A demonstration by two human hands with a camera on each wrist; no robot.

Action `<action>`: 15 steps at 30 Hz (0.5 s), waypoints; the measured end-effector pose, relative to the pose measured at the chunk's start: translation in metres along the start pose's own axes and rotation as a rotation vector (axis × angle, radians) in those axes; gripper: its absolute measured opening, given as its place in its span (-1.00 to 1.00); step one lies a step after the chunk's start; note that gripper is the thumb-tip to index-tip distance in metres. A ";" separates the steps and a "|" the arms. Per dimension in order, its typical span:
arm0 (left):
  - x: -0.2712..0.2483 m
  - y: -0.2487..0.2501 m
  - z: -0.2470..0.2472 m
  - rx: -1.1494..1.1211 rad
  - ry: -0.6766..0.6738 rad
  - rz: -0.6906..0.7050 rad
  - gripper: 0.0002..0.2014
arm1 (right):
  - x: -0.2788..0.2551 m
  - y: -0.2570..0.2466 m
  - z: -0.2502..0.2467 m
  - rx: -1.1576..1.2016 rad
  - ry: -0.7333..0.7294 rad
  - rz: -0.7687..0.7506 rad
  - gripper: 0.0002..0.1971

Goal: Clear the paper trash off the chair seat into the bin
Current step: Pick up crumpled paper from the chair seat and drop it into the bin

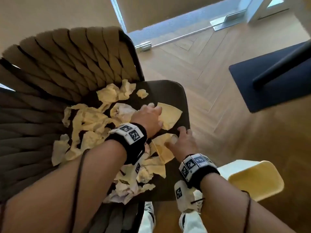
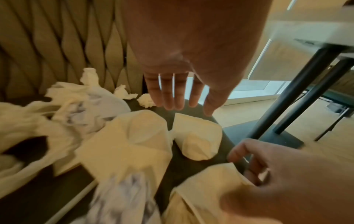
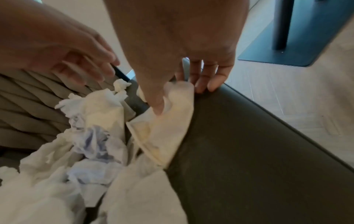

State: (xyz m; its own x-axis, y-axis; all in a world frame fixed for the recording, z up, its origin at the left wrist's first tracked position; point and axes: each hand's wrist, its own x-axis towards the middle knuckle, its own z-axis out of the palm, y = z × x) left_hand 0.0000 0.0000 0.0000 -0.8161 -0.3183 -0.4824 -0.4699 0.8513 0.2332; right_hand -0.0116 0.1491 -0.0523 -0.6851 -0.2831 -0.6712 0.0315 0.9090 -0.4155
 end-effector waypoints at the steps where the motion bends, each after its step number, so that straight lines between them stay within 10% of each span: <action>1: 0.014 0.002 0.003 0.020 -0.004 -0.021 -0.62 | 0.003 0.004 -0.001 0.004 0.002 -0.029 -0.32; 10: 0.072 0.024 0.025 0.053 -0.217 -0.390 -0.19 | -0.006 0.054 -0.030 0.295 -0.047 -0.077 -0.81; 15: 0.063 0.020 0.020 -0.300 -0.175 -0.348 -0.66 | -0.012 0.062 -0.042 0.692 -0.185 0.096 -0.76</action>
State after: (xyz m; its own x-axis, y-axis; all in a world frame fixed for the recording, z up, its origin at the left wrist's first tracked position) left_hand -0.0543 0.0054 -0.0429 -0.5366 -0.4662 -0.7033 -0.8020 0.5410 0.2533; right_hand -0.0319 0.2221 -0.0446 -0.5235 -0.3145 -0.7919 0.5812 0.5478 -0.6018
